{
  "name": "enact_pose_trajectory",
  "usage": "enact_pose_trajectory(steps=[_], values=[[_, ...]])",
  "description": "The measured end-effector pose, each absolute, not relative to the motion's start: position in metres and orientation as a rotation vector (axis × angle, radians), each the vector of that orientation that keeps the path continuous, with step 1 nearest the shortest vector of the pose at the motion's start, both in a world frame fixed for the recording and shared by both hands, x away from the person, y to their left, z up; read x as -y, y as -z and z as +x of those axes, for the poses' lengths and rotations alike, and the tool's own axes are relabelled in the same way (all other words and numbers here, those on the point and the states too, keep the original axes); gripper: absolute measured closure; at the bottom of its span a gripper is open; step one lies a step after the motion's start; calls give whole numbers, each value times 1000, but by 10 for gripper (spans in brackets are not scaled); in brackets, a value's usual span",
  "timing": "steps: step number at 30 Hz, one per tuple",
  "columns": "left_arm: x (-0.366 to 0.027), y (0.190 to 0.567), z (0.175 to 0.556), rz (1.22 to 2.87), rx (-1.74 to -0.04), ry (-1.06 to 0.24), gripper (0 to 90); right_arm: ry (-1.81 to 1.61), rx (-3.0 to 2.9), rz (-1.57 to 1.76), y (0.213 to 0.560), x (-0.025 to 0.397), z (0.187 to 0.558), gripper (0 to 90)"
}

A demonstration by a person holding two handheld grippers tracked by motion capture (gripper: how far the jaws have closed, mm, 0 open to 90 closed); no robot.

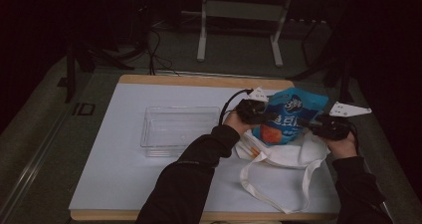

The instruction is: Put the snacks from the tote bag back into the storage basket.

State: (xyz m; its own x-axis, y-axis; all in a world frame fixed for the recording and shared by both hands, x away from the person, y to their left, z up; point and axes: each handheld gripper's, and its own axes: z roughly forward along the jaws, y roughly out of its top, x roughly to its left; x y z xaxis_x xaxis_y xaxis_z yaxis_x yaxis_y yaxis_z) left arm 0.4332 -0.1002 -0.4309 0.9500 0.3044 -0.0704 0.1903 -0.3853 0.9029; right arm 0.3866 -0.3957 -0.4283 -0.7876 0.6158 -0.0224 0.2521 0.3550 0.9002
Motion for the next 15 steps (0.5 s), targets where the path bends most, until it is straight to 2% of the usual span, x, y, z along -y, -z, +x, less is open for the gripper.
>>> enact_pose_trajectory(steps=[8,15], values=[[106,426,431,2012,-367,-184,855,-1396,-2288,784,427,393,389,824],[107,426,426,2003,-339,-256,890,-1375,-2297,783,424,392,387,857]])
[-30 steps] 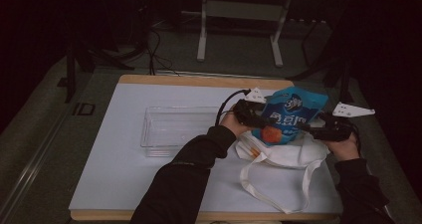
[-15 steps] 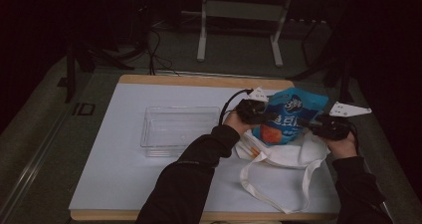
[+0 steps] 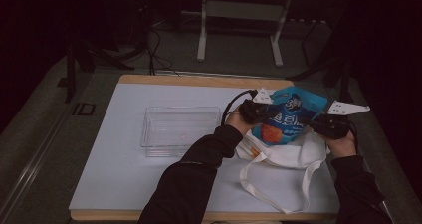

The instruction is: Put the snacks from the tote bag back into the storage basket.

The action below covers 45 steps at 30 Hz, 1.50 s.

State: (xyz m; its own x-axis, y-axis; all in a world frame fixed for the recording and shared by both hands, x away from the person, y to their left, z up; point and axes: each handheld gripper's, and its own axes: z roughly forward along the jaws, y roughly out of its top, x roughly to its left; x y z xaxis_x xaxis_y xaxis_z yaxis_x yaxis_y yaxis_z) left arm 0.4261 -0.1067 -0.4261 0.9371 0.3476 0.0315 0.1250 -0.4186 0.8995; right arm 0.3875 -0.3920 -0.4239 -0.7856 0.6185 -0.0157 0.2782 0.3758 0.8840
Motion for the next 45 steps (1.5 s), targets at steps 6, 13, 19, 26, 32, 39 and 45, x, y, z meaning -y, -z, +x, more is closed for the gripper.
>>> enact_pose_trajectory(steps=[6,13,19,26,32,39,45], values=[[107,418,425,1994,-335,-258,899,-1388,-2290,785,416,393,386,874],[107,401,422,1975,-313,-255,900,-1418,-2268,768,400,396,381,885],[106,384,414,1969,-278,-291,900,-1430,-2258,741,384,398,376,887],[103,361,408,1956,-251,-305,900,-1444,-2243,702,361,398,370,890],[94,345,403,1940,-233,-291,900,-1456,-2242,657,344,394,365,890],[84,329,392,1947,-207,-316,900,-1467,-2253,610,327,386,360,891],[69,316,385,1943,-195,-314,900,-1492,-2256,559,316,375,356,892]])
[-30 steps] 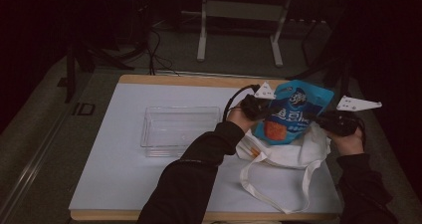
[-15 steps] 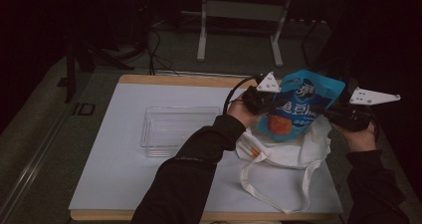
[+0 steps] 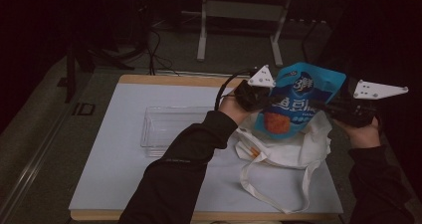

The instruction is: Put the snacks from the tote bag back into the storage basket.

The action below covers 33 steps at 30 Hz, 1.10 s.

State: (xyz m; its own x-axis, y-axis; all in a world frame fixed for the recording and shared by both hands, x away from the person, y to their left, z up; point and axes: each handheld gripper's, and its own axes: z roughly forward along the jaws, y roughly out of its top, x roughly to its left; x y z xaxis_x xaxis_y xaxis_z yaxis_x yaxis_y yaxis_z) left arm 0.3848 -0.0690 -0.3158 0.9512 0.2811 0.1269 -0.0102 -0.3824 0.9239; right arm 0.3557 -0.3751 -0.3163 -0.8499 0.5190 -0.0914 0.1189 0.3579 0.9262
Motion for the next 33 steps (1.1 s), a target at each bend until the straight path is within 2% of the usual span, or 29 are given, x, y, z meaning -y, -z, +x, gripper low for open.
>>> enact_pose_trajectory(steps=[17,33], values=[[10,299,370,1911,-222,-348,900,-1532,-2293,427,295,323,357,893],[-50,300,360,1920,-255,-357,900,-1573,-2372,318,295,266,366,892]])
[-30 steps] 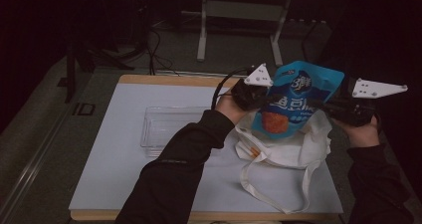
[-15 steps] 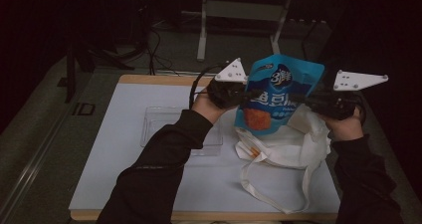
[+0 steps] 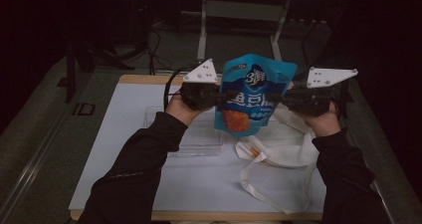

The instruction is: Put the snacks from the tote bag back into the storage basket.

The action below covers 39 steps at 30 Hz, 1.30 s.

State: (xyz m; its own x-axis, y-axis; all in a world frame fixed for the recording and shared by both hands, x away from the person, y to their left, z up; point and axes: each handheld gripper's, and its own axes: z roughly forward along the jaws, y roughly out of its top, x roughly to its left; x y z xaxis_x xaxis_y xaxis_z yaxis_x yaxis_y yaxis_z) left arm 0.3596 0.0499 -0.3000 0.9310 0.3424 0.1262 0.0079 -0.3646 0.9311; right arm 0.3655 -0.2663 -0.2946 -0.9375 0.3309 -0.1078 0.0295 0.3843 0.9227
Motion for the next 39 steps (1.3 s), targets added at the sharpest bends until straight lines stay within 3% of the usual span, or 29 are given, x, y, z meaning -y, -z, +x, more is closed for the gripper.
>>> enact_pose_trajectory(steps=[39], values=[[-185,300,327,1925,-374,-419,900,-1616,-2497,90,293,129,376,893]])
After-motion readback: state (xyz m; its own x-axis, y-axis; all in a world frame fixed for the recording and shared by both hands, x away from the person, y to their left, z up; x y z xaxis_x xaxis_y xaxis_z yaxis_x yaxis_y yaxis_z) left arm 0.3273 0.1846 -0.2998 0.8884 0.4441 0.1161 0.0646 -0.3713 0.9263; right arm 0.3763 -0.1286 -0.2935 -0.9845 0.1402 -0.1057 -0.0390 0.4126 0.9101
